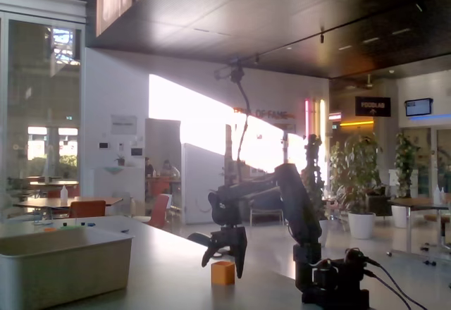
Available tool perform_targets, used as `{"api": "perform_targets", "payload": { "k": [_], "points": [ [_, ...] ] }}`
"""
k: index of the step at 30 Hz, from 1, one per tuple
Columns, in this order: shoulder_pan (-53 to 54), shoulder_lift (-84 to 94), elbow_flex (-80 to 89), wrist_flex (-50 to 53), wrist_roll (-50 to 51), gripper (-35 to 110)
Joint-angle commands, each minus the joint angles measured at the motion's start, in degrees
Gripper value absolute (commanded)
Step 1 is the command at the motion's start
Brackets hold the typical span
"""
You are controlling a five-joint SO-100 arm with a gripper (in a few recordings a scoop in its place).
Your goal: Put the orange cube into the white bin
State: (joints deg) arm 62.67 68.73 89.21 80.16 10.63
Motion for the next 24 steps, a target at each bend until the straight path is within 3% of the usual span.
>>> {"api": "perform_targets", "payload": {
  "k": [1,24],
  "points": [
    [0.1,0.4,-1.7,-0.8,-0.4,76],
    [1.6,-0.1,-1.0,-2.1,-0.4,76]
  ]
}}
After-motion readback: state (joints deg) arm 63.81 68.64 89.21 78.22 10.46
